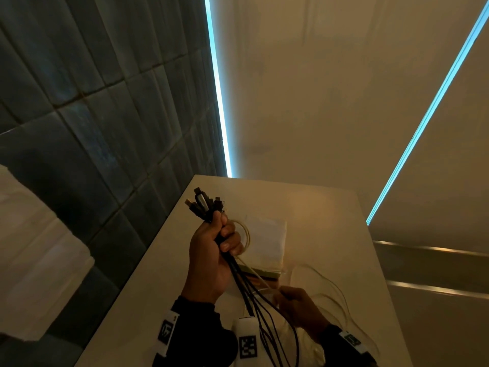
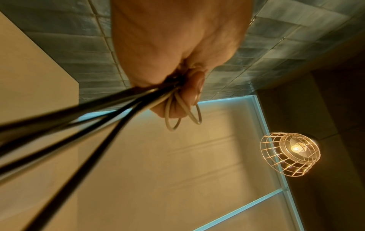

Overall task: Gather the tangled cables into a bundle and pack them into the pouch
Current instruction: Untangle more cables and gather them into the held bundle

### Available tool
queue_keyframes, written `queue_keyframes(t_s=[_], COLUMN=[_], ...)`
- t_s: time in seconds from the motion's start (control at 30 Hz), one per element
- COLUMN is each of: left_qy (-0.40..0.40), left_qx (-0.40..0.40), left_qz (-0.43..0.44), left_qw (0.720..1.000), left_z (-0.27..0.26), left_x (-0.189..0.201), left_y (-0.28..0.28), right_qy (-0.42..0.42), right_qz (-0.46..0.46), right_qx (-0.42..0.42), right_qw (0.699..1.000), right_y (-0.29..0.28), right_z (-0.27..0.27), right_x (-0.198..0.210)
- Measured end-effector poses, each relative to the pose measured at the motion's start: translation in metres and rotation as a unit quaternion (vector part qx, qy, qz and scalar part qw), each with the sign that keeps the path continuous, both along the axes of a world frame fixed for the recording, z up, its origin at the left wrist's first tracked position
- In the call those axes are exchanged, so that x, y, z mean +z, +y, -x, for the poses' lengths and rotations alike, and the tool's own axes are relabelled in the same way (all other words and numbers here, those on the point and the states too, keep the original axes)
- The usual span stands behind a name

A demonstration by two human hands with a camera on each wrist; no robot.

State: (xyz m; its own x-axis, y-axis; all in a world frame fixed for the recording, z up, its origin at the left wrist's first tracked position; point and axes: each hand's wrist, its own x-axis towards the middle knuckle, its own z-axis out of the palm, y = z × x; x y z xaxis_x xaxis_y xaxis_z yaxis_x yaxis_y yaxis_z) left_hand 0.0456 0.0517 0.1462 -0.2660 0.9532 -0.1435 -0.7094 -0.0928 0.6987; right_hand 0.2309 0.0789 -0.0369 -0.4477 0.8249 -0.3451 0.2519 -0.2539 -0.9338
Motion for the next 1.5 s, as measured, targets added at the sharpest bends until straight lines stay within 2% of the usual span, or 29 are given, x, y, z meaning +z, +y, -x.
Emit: queue_keyframes(t_s=[0.1, 0.17, 0.3, 0.4, 0.53, 0.63, 0.77, 0.97, 1.07, 1.17, 1.27, 1.33, 1.4, 1.5], left_qy=[0.026, 0.052, 0.086, 0.089, 0.066, 0.018, 0.019, 0.022, 0.041, 0.06, 0.067, 0.076, 0.093, 0.125], left_qx=[0.012, 0.019, 0.023, 0.016, -0.002, -0.014, -0.007, -0.014, -0.014, -0.007, 0.002, 0.007, 0.015, 0.019], left_qz=[0.024, 0.048, 0.091, 0.111, 0.108, 0.077, 0.062, 0.019, 0.009, 0.005, -0.001, -0.003, 0.005, 0.031], left_qw=[0.999, 0.997, 0.992, 0.99, 0.992, 0.997, 0.998, 0.999, 0.999, 0.998, 0.998, 0.997, 0.996, 0.991], left_z=[0.003, 0.004, 0.001, -0.009, -0.012, -0.008, -0.01, -0.008, -0.006, -0.006, -0.003, 0.0, 0.001, 0.002], left_x=[-0.004, -0.006, -0.006, -0.005, -0.002, -0.001, -0.003, 0.002, 0.002, 0.001, 0.003, 0.004, 0.003, -0.001], left_y=[0.0, 0.0, 0.003, 0.002, 0.0, -0.001, -0.004, -0.004, -0.006, -0.007, -0.008, -0.008, -0.009, -0.008], right_qy=[-0.031, -0.015, 0.133, 0.225, 0.204, 0.192, 0.188, 0.087, 0.049, 0.04, 0.037, -0.011, -0.097, -0.167], right_qz=[0.055, 0.036, -0.043, -0.124, -0.173, -0.111, -0.054, -0.087, -0.066, -0.043, -0.058, -0.08, -0.107, -0.118], right_qx=[-0.045, -0.095, -0.157, -0.114, 0.007, 0.068, 0.061, 0.037, 0.019, 0.013, 0.003, -0.005, 0.002, -0.005], right_qw=[0.997, 0.995, 0.978, 0.96, 0.964, 0.973, 0.979, 0.992, 0.996, 0.998, 0.998, 0.997, 0.989, 0.979], right_y=[0.001, 0.009, 0.024, 0.021, 0.003, -0.004, -0.004, 0.0, -0.001, -0.001, 0.002, 0.003, 0.004, 0.015], right_z=[-0.01, -0.009, 0.008, 0.021, 0.034, 0.035, 0.025, 0.01, 0.005, 0.006, 0.009, 0.005, -0.002, -0.003], right_x=[-0.005, 0.012, 0.086, 0.142, 0.17, 0.156, 0.129, 0.073, 0.052, 0.039, 0.021, 0.001, -0.022, -0.026])
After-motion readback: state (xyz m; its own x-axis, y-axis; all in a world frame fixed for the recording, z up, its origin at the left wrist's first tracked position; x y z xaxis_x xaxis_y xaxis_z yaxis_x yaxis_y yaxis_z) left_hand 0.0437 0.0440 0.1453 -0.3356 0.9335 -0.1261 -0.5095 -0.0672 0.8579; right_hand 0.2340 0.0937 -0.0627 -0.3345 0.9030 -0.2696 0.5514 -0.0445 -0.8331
